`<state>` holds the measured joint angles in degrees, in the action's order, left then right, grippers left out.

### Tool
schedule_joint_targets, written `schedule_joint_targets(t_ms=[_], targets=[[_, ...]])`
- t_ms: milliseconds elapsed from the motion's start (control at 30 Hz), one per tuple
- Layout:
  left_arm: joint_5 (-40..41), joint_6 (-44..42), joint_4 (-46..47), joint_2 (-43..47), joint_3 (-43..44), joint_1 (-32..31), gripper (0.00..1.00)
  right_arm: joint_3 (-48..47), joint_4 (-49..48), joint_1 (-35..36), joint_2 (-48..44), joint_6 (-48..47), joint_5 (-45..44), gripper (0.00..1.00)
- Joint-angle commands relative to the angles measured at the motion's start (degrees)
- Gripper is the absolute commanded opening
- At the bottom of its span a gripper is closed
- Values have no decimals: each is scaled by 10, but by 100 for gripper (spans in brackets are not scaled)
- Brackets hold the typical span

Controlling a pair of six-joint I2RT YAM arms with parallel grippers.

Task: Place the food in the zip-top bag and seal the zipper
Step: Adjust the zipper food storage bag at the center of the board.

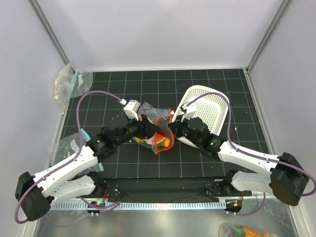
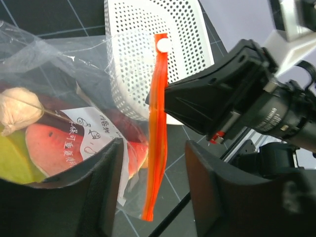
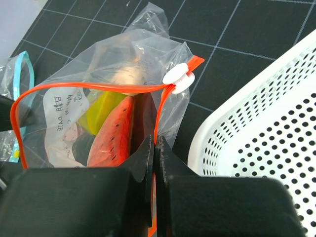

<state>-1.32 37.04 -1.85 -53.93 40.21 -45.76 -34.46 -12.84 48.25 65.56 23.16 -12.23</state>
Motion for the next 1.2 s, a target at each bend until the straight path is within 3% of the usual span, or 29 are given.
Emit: schedule_joint_targets(t_ms=[0, 133, 267, 533, 733, 933, 1033, 1167], targets=[[-8, -6, 52, -31, 9, -1, 51, -2, -39, -3, -19, 9, 7, 1], [-41, 8, 79, -75, 11, -1, 33, -3, -39, -10, -17, 16, 11, 1], [-77, 10, 81, -127, 32, -13, 24, 2, -42, -25, -16, 32, 20, 1], [-83, -12, 23, -217, 87, -48, 23, 29, -40, -78, -54, 80, 19, 1], [-64, -10, 4, -258, 104, -49, 23, 26, -39, -99, -32, 94, 46, 5], [-15, -21, 1, -296, 114, -49, 18, 29, -31, -109, -26, 105, 36, 8], [-17, -21, 4, -306, 116, -48, 16, 35, -31, -112, -38, 107, 33, 13], [-21, -23, 16, -309, 112, -48, 16, 42, -36, -114, -51, 108, 33, 33]])
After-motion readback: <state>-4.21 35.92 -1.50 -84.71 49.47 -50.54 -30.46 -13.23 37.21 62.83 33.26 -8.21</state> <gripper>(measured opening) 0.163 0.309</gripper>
